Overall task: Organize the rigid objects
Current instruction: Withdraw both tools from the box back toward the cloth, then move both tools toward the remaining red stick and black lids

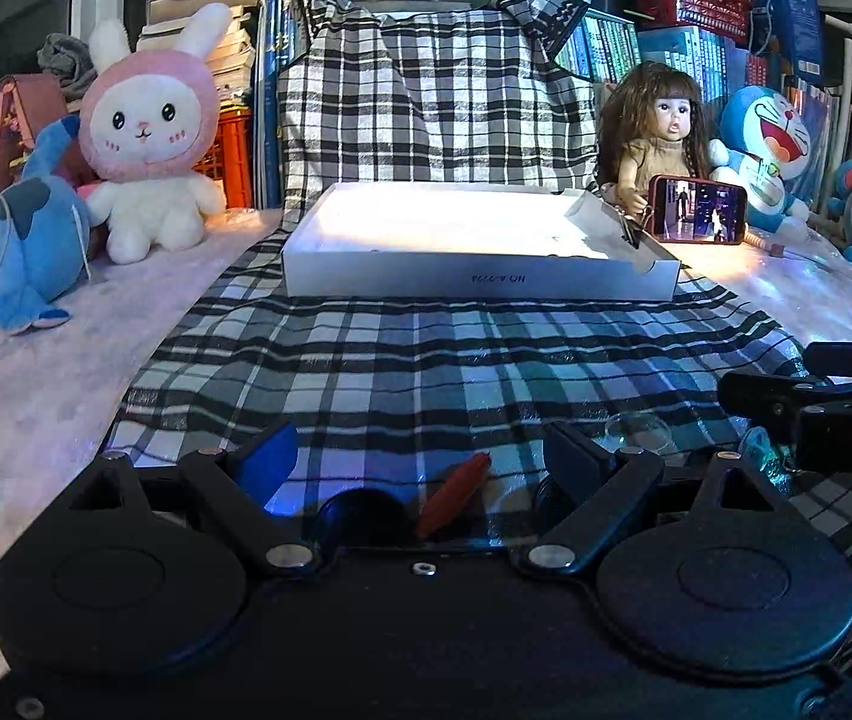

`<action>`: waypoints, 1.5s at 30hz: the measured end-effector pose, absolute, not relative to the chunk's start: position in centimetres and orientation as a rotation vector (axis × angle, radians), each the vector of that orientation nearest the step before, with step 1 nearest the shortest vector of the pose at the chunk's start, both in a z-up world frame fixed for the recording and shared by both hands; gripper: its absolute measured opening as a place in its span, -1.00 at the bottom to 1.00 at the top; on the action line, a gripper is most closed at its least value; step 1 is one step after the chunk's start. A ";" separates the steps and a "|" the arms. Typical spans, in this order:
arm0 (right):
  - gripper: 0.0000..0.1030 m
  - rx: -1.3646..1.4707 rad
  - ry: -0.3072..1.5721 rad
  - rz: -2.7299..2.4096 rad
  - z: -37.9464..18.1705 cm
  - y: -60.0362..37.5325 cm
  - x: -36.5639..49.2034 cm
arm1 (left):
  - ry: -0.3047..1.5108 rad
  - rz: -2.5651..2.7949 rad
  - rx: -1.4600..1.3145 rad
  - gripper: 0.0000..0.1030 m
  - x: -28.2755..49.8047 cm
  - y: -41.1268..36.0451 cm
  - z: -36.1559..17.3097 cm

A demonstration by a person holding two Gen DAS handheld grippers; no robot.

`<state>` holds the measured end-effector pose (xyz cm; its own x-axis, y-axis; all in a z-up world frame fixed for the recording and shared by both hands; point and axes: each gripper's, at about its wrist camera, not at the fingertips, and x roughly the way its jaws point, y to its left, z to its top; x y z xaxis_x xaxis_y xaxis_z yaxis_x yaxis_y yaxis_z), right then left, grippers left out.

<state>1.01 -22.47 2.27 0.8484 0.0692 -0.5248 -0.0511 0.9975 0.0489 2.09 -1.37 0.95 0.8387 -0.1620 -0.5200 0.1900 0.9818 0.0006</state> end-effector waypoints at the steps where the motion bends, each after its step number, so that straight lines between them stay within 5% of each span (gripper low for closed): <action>1: 0.85 0.032 0.554 0.062 2.2 -22.5 0.9 | 0.546 -0.185 0.051 0.72 2.0 -1.2 0.9; 20: 0.85 0.012 0.540 0.031 2.1 -22.9 -1.5 | 0.560 -0.142 0.026 0.70 -0.2 0.8 0.3; 34: 0.84 0.012 0.558 0.007 1.4 -23.5 -2.2 | 0.559 -0.120 0.013 0.19 -1.5 2.2 0.3; 45: 0.45 0.007 0.534 -0.060 1.7 -24.4 -3.1 | 0.521 -0.112 0.036 0.01 -3.2 2.4 0.9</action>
